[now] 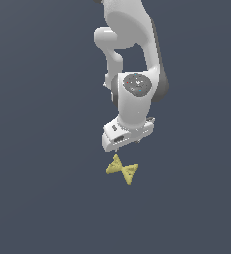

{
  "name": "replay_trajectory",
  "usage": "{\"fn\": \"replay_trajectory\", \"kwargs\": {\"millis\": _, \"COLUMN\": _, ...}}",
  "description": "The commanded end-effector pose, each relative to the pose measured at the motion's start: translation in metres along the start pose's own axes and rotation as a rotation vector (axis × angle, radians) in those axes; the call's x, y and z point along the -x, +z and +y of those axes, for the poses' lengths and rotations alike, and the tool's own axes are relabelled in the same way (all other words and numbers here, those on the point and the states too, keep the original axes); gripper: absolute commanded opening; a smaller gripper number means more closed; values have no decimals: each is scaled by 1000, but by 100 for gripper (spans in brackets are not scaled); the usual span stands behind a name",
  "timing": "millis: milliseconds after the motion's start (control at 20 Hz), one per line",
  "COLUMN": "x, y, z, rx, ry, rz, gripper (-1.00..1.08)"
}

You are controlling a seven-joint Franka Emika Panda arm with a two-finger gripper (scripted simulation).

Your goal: Pick up the object and move it to a goal position.

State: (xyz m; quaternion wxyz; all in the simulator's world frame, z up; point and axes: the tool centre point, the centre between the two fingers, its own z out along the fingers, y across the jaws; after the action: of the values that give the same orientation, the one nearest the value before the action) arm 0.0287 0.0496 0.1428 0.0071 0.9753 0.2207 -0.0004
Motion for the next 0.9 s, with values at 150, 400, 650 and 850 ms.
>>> {"fn": "replay_trajectory", "kwargs": {"millis": 150, "x": -12, "y": 12, "z": 8, "rx": -1, "ry": -148, "rz": -1, "gripper": 100}}
{"fn": "replay_trajectory", "kwargs": {"millis": 400, "x": -21, "y": 24, "z": 16, "rx": -3, "ry": -280, "rz": -1, "gripper": 100}}
{"fn": "replay_trajectory", "kwargs": {"millis": 650, "x": -30, "y": 35, "z": 24, "rx": -6, "ry": -410, "rz": 1, "gripper": 100}}
{"fn": "replay_trajectory", "kwargs": {"millis": 850, "x": -36, "y": 44, "z": 29, "rx": -8, "ry": -499, "rz": 3, "gripper": 100}}
